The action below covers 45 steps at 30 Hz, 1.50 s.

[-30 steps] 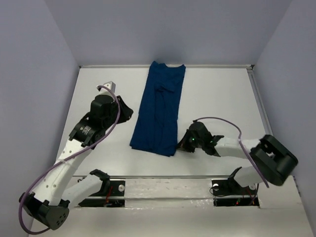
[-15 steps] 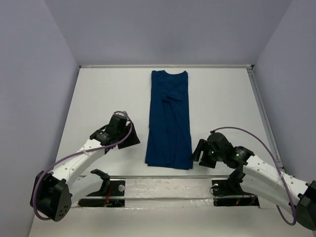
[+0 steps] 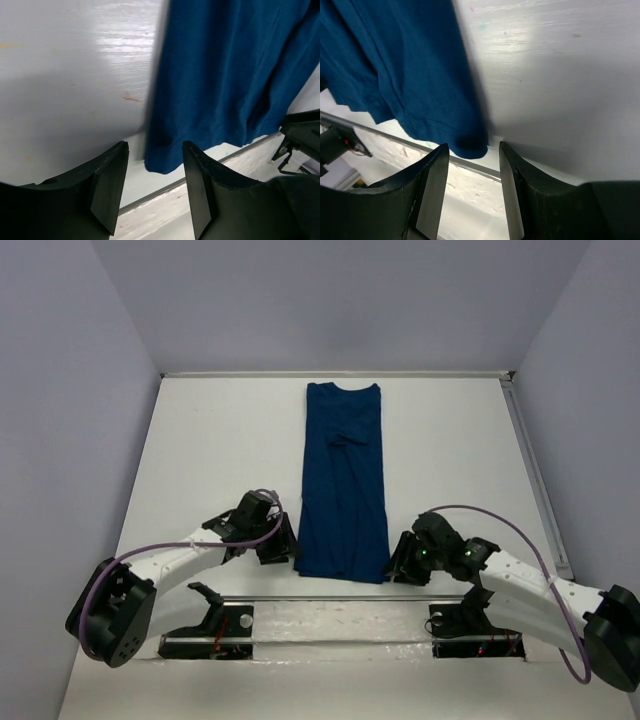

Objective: Fold and stack the t-shirts
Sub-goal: Grab the bottom of the folded rectangular tshirt with both arms, then fold the folded rectangular tshirt in 1/3 of the way

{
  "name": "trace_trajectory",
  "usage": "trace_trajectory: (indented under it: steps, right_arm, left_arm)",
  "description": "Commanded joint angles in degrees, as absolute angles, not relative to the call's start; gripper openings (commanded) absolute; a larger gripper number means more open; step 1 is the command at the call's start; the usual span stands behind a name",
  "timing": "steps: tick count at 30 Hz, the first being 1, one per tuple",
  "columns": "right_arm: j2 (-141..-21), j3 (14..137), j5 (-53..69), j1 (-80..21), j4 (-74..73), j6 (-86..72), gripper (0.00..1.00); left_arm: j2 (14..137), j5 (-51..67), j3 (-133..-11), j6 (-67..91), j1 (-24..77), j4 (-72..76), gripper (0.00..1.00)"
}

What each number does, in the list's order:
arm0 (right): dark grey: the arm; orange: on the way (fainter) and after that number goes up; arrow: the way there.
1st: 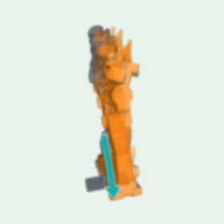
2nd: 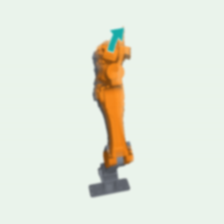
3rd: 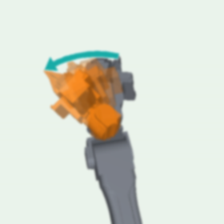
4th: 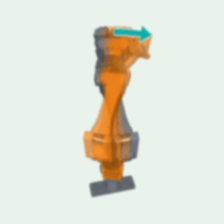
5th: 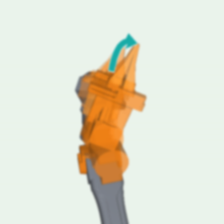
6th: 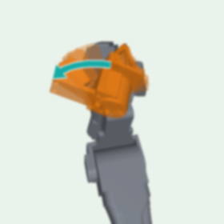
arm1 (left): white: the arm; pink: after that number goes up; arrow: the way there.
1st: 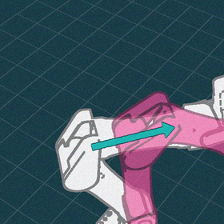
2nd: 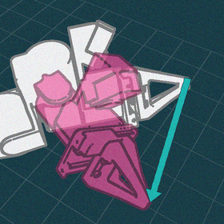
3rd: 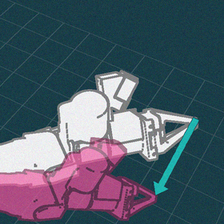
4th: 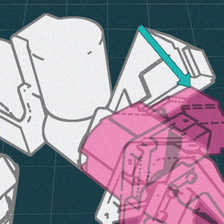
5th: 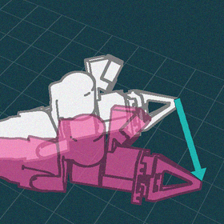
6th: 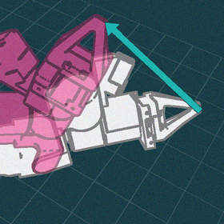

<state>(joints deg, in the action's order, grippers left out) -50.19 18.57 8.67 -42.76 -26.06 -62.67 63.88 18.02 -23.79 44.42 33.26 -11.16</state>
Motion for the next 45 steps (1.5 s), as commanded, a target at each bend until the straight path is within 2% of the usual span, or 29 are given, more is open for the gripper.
trace_trajectory:
  steps: [1, 4, 5, 7, 12, 14, 15, 17, 18, 23, 27, 32, 38, 45]
  right_arm:
    - [-50.3, 15.0, 10.3, -42.8, -20.9, -64.9, 0.48]
    - [-51.0, 13.6, 12.3, -42.8, -18.7, -65.7, 0.46]
    - [-51.0, 13.7, 12.2, -42.8, -19.0, -65.7, 0.40]
    - [-50.7, 13.8, 12.1, -42.8, -19.3, -65.5, 0.37]
    - [-52.3, 13.4, 12.9, -42.8, -17.2, -65.4, 0.36]
    - [-52.7, 13.5, 13.0, -42.8, -16.6, -65.5, 0.23]
    - [-52.6, 13.7, 12.8, -42.8, -16.7, -65.5, 0.15]
    - [-52.0, 13.7, 12.7, -42.8, -17.0, -65.0, 0.08]
    - [-51.6, 14.2, 13.0, -42.8, -17.6, -64.9, 0.00]
    - [-49.1, 14.9, 17.9, -43.6, -21.0, -65.0, 0.00]
    - [-45.2, 19.9, 17.2, -44.2, -31.1, -62.8, 0.00]
    - [-43.1, 30.7, 10.9, -44.2, -41.6, -59.7, 0.00]
    - [-54.0, 44.7, 1.0, -38.1, -43.3, -47.7, 0.00]
    - [-70.8, 54.9, 4.8, -25.6, -32.6, -35.6, 0.00]
  left_arm:
    - [65.6, 19.7, -21.1, 45.4, 34.4, -6.8, 0.46]
    - [66.1, 19.8, -20.3, 45.7, 34.9, -6.2, 0.43]
    - [66.3, 19.9, -20.2, 45.7, 34.9, -6.1, 0.38]
    - [66.4, 20.4, -20.3, 45.7, 35.5, -6.2, 0.33]
    - [65.0, 21.4, -19.5, 47.5, 38.6, -7.6, 0.29]
    - [63.2, 21.7, -19.1, 48.2, 39.3, -8.5, 0.24]
    - [62.7, 22.0, -18.8, 48.4, 39.3, -8.6, 0.16]
    - [61.4, 22.1, -18.5, 48.8, 39.8, -9.6, 0.03]
    - [61.0, 22.8, -18.3, 49.0, 39.8, -10.6, 0.00]
    - [53.5, 25.3, -17.1, 52.5, 40.3, -14.7, 0.00]
    - [48.1, 25.7, -19.2, 54.8, 40.3, -19.8, 0.00]
    - [46.9, 20.5, -30.4, 53.4, 40.3, -29.3, 0.00]
    - [54.0, 12.7, -42.1, 50.3, 37.3, -29.0, 0.00]
    - [67.4, 11.2, -51.6, 41.1, 27.0, -22.5, 0.00]
